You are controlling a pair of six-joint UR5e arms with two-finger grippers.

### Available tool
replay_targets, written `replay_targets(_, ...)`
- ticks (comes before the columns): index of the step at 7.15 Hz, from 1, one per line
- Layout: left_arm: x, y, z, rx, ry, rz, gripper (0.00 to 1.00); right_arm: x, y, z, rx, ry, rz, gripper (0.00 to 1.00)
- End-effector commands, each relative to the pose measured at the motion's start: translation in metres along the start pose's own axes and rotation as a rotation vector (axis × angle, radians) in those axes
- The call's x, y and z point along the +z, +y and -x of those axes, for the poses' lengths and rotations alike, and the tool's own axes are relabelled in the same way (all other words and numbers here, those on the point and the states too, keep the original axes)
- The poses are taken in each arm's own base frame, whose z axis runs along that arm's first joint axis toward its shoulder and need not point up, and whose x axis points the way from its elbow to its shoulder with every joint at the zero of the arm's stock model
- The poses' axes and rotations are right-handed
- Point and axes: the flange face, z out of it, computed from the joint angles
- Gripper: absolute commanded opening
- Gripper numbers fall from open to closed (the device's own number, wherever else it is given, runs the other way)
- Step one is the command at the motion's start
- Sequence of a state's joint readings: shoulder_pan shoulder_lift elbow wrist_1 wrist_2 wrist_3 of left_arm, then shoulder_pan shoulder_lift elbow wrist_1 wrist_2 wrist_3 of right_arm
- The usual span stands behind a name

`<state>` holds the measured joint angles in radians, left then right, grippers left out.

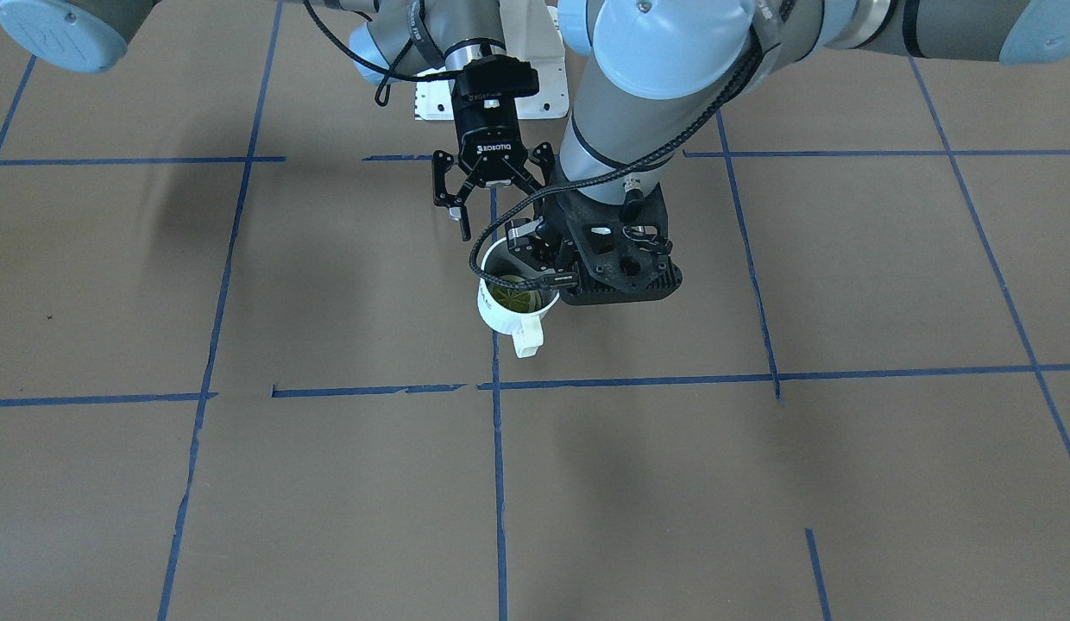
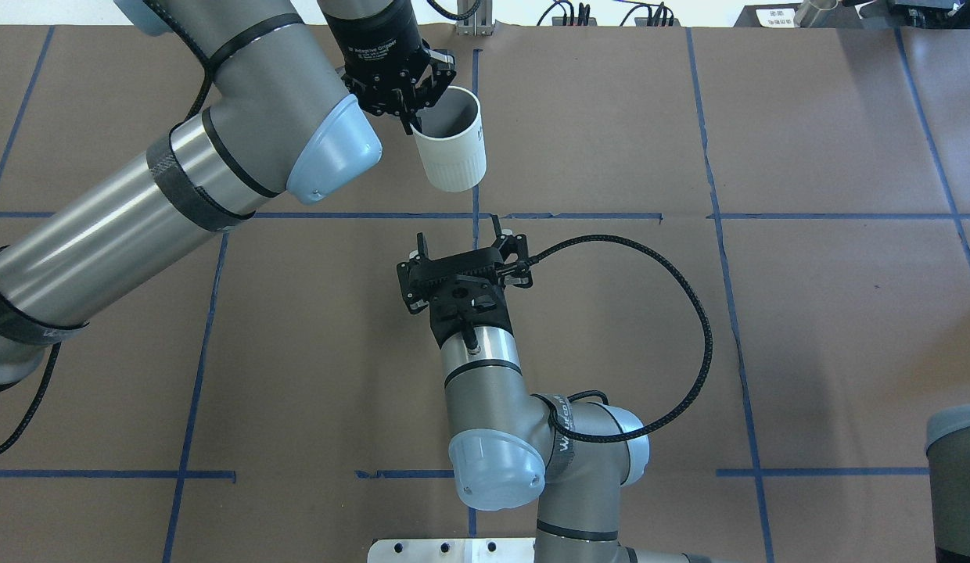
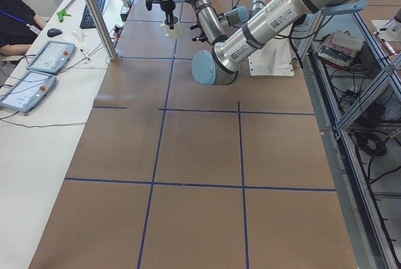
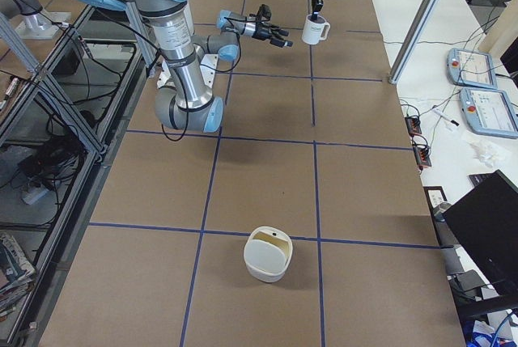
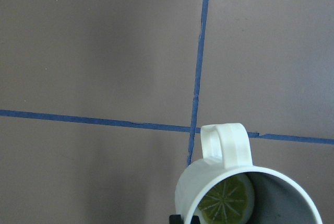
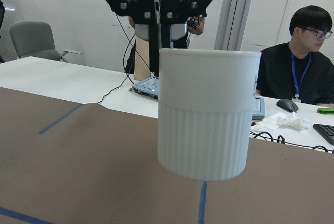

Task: Left arm hands cup to right arm to dump lemon

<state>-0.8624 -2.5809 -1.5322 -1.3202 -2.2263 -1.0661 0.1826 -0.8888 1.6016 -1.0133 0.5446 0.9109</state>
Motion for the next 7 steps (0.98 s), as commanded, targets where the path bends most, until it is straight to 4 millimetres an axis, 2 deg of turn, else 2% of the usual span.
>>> replay_targets(1, 0.0, 0.002, -0.001, 0.002, 0.001, 0.002, 0.0, 0.004, -0.005, -0.009, 0.045, -0.013, -0.021, 0.99)
replay_targets(4, 0.007, 0.008, -0.004, 0.008, -0.002, 0.014, 0.0, 0.015, -0.012, -0.016, 0.047, 0.001, -0.028, 0.99)
replay_targets(7, 0.011, 0.012, -0.007, 0.014, -0.003, 0.021, 0.0, 0.027, -0.009, -0.022, 0.036, 0.011, -0.018, 0.99)
